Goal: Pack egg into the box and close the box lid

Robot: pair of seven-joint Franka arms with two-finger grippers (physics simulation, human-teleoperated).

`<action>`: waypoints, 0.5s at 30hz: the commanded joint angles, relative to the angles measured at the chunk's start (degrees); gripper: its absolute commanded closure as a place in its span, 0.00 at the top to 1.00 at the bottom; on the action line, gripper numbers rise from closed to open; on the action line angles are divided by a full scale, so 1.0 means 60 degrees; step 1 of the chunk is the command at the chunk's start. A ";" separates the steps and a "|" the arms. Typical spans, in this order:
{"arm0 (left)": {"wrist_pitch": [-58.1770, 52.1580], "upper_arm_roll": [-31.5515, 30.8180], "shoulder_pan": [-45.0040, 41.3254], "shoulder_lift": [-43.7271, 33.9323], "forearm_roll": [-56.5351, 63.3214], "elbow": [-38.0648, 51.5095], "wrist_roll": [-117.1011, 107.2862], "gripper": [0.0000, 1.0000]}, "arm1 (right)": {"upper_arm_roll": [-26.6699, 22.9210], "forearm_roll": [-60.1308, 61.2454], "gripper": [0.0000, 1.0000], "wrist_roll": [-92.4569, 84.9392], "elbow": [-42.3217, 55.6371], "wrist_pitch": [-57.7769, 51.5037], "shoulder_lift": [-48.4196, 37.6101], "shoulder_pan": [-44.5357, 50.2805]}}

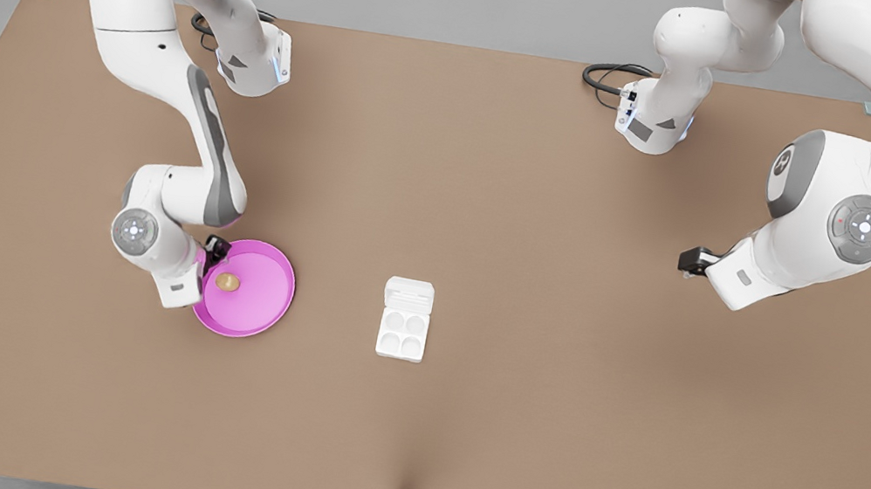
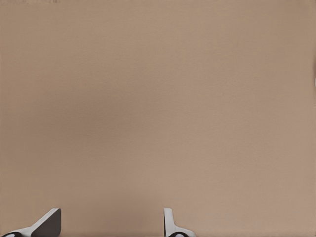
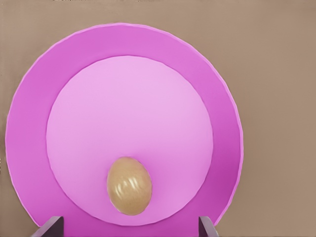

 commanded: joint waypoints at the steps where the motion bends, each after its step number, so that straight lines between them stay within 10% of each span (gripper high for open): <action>1: 0.0028 -0.0004 -0.0001 -0.0008 0.0005 0.0007 -0.0052 1.00 | 0.0162 0.0020 1.00 -0.5675 -0.0005 0.0557 0.0020 0.0009; 13: 0.0043 -0.0004 -0.0001 0.0021 0.0005 -0.0008 -0.0052 1.00 | 0.0294 0.0093 0.99 -0.6408 -0.0048 0.0996 0.0899 -0.0020; 15: 0.0043 -0.0004 -0.0001 0.0021 0.0005 -0.0008 -0.0052 1.00 | 0.0294 0.0108 0.83 -0.6335 -0.0048 0.1040 0.0928 -0.0020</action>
